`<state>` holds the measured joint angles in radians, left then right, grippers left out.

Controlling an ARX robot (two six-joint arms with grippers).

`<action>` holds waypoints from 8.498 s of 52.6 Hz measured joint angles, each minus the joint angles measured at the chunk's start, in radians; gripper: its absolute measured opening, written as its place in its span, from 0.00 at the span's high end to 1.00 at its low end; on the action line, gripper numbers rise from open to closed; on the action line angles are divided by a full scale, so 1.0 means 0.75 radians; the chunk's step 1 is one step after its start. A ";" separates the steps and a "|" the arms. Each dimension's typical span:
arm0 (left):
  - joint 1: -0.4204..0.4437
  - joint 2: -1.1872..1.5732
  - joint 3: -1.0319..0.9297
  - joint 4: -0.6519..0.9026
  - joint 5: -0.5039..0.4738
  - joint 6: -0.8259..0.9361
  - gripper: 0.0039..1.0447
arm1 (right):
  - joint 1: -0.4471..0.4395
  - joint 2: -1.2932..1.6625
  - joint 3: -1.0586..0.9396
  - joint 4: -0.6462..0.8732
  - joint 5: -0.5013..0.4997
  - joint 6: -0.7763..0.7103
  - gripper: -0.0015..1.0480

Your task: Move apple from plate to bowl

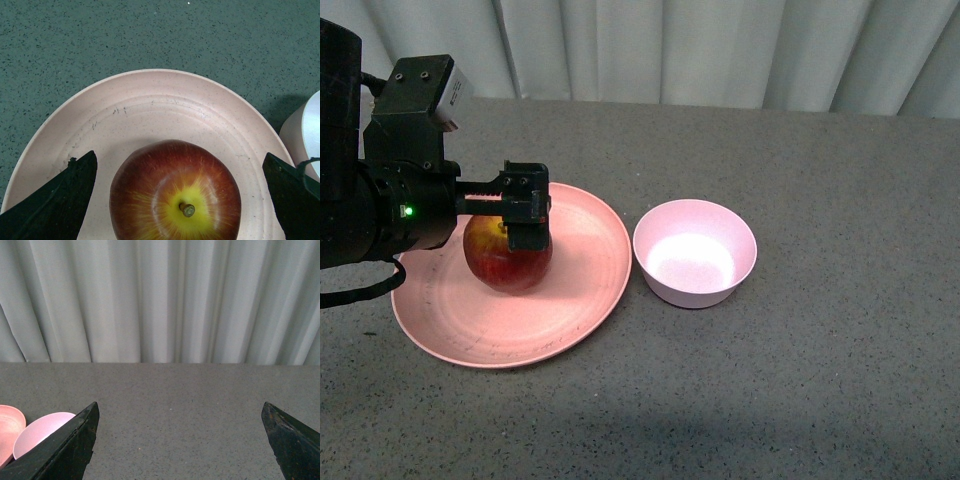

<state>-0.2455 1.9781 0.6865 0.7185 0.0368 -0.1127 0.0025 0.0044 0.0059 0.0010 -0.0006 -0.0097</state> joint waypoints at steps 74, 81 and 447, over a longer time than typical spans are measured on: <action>-0.058 0.030 -0.035 0.009 0.001 0.084 0.24 | 0.000 0.000 0.000 -0.001 0.000 0.000 0.09; -0.124 -0.050 -0.023 -0.016 0.010 0.062 0.24 | 0.000 0.000 0.000 -0.001 0.000 0.000 0.09; 0.324 -2.631 -0.889 -0.956 -0.049 0.144 0.06 | 0.000 -0.001 0.000 -0.001 -0.001 0.001 0.09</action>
